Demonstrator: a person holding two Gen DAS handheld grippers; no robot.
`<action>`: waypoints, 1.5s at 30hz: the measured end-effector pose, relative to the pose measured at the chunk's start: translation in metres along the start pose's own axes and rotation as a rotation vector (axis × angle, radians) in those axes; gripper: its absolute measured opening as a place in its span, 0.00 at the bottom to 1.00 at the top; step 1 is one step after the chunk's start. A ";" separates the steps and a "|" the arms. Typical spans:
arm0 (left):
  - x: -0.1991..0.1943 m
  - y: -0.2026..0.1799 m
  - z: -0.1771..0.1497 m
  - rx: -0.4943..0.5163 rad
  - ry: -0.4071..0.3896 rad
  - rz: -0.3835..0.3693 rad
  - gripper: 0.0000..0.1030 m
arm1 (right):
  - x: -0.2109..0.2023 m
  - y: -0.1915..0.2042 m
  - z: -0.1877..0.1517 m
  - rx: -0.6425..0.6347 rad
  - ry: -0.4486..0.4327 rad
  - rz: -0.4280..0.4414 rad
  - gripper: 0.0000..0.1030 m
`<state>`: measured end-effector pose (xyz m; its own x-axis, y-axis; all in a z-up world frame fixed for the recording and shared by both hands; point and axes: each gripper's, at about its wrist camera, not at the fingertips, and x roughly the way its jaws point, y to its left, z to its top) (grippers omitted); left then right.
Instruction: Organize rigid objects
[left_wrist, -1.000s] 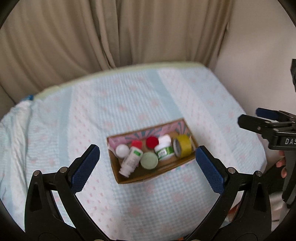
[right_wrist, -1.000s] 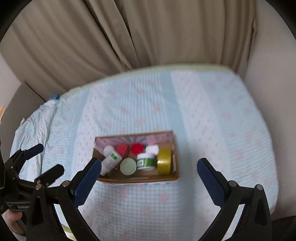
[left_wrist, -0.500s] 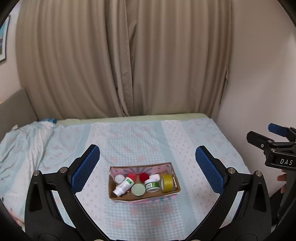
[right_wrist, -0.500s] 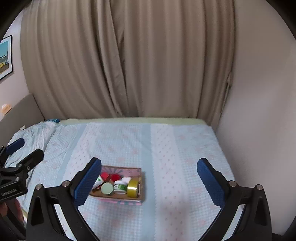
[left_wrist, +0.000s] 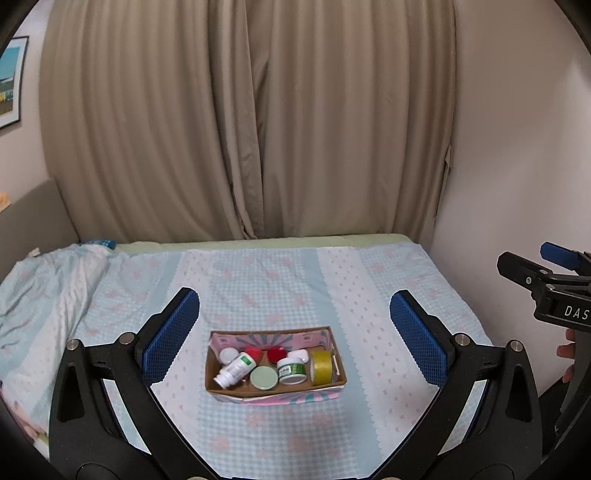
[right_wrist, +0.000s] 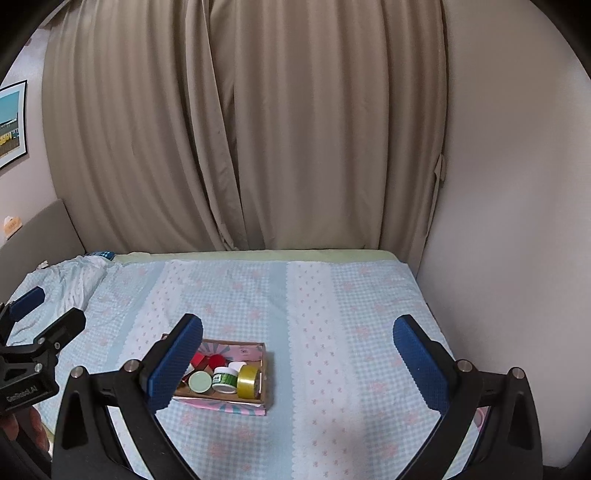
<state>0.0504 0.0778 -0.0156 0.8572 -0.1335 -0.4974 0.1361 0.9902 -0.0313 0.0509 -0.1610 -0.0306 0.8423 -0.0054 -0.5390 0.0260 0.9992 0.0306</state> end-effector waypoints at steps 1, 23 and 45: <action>-0.001 -0.001 0.000 -0.001 -0.002 0.002 1.00 | -0.001 -0.001 0.000 0.005 -0.001 0.001 1.00; -0.006 -0.006 0.001 0.009 -0.022 0.010 1.00 | -0.001 -0.004 0.001 0.001 0.002 -0.005 1.00; 0.000 -0.014 0.004 -0.001 0.000 0.015 1.00 | 0.006 -0.003 0.005 0.008 -0.004 -0.002 1.00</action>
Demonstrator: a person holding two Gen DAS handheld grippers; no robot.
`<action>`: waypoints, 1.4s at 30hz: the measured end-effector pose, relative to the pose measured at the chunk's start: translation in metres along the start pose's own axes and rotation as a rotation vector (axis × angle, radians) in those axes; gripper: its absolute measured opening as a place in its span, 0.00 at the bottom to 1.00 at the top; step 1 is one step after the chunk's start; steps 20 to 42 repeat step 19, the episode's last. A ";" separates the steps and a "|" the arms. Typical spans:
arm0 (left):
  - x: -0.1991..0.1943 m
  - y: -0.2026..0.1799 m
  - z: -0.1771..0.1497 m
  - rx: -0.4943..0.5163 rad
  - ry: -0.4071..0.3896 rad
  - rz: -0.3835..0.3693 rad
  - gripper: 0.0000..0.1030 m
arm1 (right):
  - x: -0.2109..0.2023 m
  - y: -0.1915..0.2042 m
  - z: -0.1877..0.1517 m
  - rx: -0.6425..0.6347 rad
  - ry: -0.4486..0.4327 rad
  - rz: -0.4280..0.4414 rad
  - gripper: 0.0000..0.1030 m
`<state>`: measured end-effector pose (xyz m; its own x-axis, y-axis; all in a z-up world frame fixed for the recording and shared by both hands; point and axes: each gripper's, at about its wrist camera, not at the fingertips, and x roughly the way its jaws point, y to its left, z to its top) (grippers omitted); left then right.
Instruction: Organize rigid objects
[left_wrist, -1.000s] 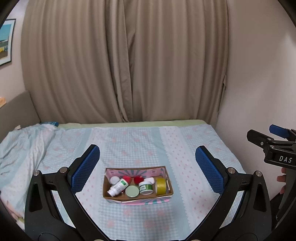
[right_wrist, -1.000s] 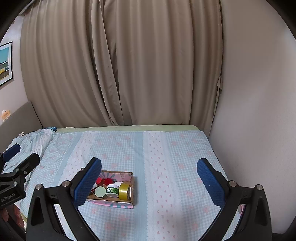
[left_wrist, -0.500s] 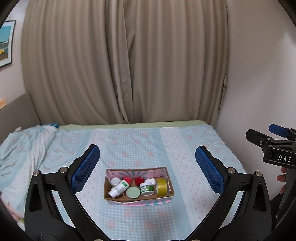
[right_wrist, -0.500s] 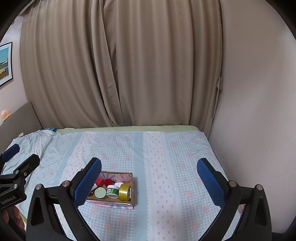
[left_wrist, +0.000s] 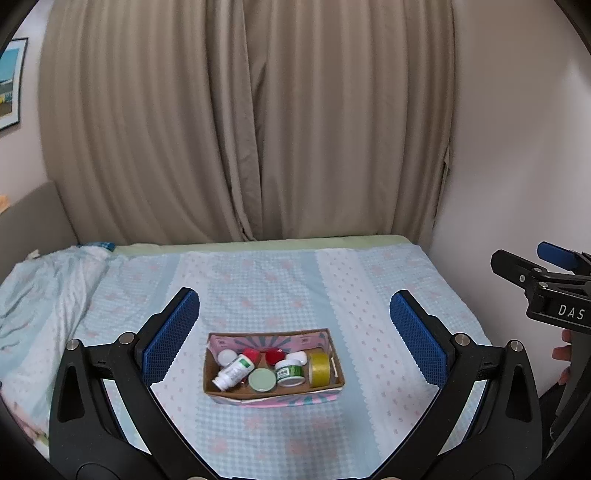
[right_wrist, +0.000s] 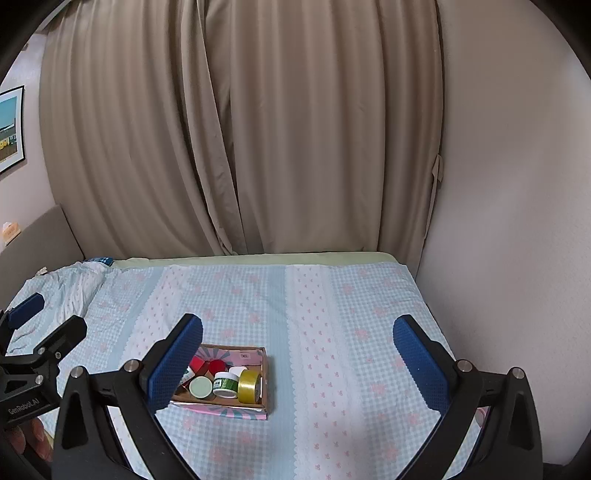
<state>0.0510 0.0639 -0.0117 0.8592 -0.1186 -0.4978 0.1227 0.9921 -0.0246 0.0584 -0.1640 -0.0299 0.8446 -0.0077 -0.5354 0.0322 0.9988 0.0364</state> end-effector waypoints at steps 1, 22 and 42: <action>0.001 -0.001 0.000 0.002 -0.001 0.006 1.00 | 0.000 0.000 0.000 0.000 0.000 0.001 1.00; 0.035 0.013 -0.019 -0.017 0.082 0.092 1.00 | 0.045 0.010 -0.012 0.002 0.117 0.010 1.00; 0.035 0.013 -0.019 -0.017 0.082 0.092 1.00 | 0.045 0.010 -0.012 0.002 0.117 0.010 1.00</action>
